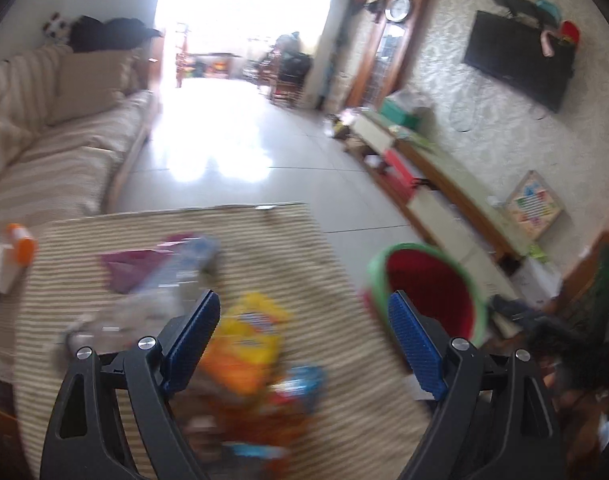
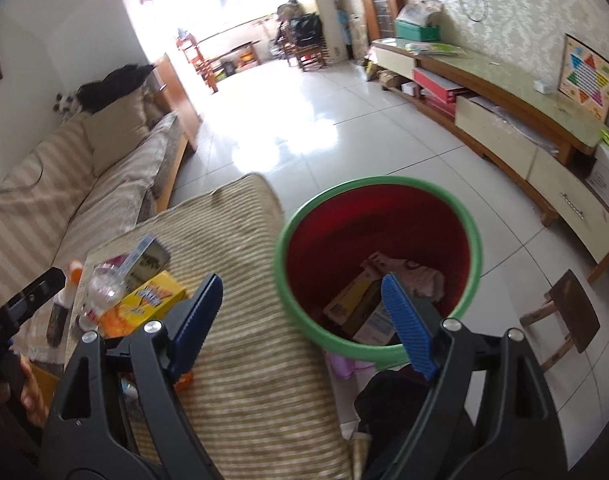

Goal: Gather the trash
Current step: 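Grasp the stacked paper cups with the left tool while the right tool grasps the plastic bottle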

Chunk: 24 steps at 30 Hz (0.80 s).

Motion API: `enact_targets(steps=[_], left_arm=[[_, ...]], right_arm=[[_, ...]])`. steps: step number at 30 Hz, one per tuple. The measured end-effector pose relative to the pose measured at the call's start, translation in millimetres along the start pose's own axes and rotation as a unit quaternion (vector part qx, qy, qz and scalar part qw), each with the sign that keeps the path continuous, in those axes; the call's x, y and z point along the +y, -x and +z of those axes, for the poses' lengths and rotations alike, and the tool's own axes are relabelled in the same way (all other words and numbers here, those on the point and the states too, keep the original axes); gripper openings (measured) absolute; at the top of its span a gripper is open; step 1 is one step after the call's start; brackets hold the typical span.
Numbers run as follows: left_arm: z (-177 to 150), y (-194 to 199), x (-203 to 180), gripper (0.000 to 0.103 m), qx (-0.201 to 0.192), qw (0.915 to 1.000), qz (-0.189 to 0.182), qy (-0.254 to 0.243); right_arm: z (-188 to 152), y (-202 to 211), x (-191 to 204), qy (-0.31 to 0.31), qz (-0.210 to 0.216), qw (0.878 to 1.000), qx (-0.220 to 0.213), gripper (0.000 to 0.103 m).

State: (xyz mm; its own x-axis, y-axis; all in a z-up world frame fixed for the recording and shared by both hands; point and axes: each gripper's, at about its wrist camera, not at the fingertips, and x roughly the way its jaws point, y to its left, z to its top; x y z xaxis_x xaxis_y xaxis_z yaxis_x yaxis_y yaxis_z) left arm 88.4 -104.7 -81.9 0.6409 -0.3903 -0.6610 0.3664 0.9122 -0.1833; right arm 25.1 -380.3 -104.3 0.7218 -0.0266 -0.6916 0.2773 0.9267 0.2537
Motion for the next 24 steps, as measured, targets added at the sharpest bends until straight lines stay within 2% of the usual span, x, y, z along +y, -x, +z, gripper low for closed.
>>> enact_targets(steps=[2,5,7,10,12,15,17,18,19,21,23,24], left_arm=[[-7.4,1.4,44.8,0.082,0.012,0.9978,0.064,-0.014],[-16.8,2.5,104.2,0.082,0.05,0.9919,0.113,-0.031],[-23.9,-0.5,133.3,0.082,0.068,0.988,0.129,-0.05],[-33.0,-27.4,164.2,0.082,0.116,0.9787,0.138,-0.098],[-37.6,-51.7,175.8,0.082,0.158,0.9674,0.145,-0.135],[-40.0,-76.6,181.3,0.082,0.182,0.9576,0.145,-0.17],[-38.1,-88.8,184.0,0.084,0.195,0.9564,0.131,-0.174],[-36.7,-91.9,184.7,0.083,0.195,0.9584,0.119,-0.171],[-33.7,-92.9,186.2,0.079,0.193,0.9627,0.099,-0.162],[-29.0,-95.7,188.9,0.06,0.198,0.968,0.076,-0.133],[-27.0,-95.0,193.6,0.057,0.194,0.9724,0.069,-0.11],[-27.0,-93.2,195.0,0.051,0.189,0.9738,0.068,-0.106]], right_arm=[[-2.6,-2.8,12.4,0.014,0.007,1.0,0.008,0.081],[-3.6,-11.9,30.5,0.038,0.028,0.998,0.03,0.082],[-3.6,-18.2,49.3,0.066,0.04,0.996,0.043,0.083],[-1.5,-21.8,86.6,0.113,0.054,0.991,0.046,0.083],[1.6,-19.6,109.7,0.134,0.077,0.987,0.042,0.084],[5.0,-18.9,135.0,0.158,0.101,0.981,0.045,0.09],[5.9,-24.1,151.6,0.184,0.109,0.975,0.061,0.091],[5.7,-27.5,161.1,0.2,0.11,0.971,0.066,0.091],[5.3,-30.4,171.0,0.215,0.111,0.968,0.07,0.091],[5.6,-35.6,189.4,0.246,0.118,0.959,0.078,0.091],[5.9,-40.2,208.5,0.276,0.126,0.949,0.086,0.091],[5.9,-44.2,219.9,0.294,0.132,0.942,0.092,0.091]])
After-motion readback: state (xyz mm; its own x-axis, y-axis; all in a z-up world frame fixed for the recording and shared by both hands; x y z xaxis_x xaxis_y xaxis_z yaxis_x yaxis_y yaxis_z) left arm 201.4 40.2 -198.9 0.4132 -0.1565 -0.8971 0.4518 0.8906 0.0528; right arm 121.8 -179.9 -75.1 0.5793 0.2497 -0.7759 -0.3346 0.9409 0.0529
